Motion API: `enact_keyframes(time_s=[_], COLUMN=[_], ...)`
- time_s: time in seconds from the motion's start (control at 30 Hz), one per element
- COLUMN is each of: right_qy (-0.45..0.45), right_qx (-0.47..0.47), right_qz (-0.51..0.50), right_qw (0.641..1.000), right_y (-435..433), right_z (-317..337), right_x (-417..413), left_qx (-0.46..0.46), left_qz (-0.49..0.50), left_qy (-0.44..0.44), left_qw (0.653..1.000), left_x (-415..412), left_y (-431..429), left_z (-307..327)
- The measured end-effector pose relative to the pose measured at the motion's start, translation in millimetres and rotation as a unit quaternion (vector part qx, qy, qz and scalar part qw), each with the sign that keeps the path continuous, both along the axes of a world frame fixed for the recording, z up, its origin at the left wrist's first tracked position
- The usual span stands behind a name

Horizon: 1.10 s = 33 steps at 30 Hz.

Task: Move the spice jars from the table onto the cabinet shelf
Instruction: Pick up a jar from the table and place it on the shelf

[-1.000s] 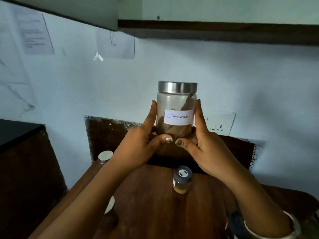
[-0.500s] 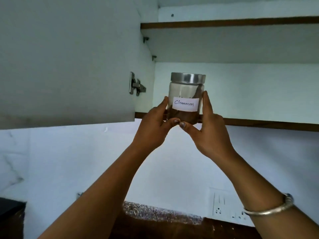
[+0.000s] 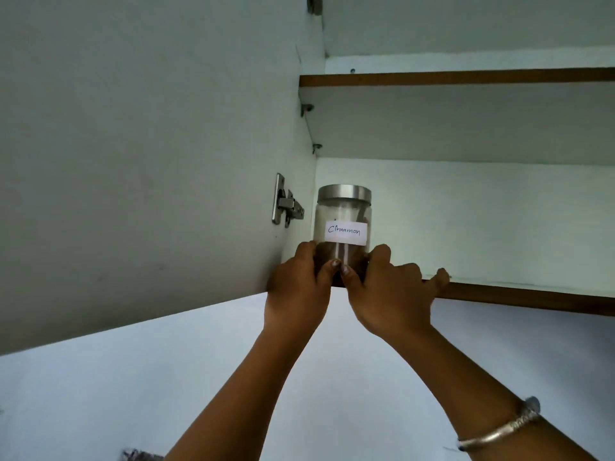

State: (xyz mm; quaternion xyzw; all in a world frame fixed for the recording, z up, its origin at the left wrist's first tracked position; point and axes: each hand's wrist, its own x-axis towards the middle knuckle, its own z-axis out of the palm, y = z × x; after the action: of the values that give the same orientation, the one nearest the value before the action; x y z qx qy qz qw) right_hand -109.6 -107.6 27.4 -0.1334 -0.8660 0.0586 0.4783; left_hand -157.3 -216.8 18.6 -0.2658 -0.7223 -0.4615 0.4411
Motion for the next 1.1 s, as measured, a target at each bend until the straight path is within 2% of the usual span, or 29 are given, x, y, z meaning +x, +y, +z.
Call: enact_keyframes(time_s=[0.17, 0.33, 0.6, 0.73, 0.83, 0.9, 1.0, 1.1], right_qy=[0.019, 0.030, 0.069, 0.012, -0.046, -0.069, -0.104, -0.166], right_qx=[0.066, 0.068, 0.064, 0.072, 0.093, 0.098, 0.030, -0.002], right_qz=[-0.038, -0.038, 0.007, 0.007, 0.016, 0.028, 0.092, 0.102], right_qw=[0.997, 0.997, 0.996, 0.997, 0.995, 0.992, 0.990, 0.981], right_y=[0, 1, 5, 7, 13, 16, 12, 9], right_z=[-10, -13, -19, -19, -21, -29, -51, -85], right_x=[-11, -13, -11, -6, 4, 13, 35, 59], left_qx=[-0.048, -0.119, -0.138, -0.163, -0.231, -0.254, -0.273, -0.319], left_qz=[0.080, 0.168, 0.131, 0.104, 0.115, 0.114, 0.095, 0.079], left_qy=[0.041, 0.033, -0.005, -0.080, -0.102, -0.094, -0.045, -0.020], left_qw=[0.995, 0.978, 0.982, 0.978, 0.961, 0.956, 0.956, 0.944], left_x=[-10, -12, -4, 3, 16, 23, 39, 59], left_y=[5, 7, 2, 1, 0, 0, 1, 5], left_z=[1, 2, 4, 5, -2, -12, -39, -77])
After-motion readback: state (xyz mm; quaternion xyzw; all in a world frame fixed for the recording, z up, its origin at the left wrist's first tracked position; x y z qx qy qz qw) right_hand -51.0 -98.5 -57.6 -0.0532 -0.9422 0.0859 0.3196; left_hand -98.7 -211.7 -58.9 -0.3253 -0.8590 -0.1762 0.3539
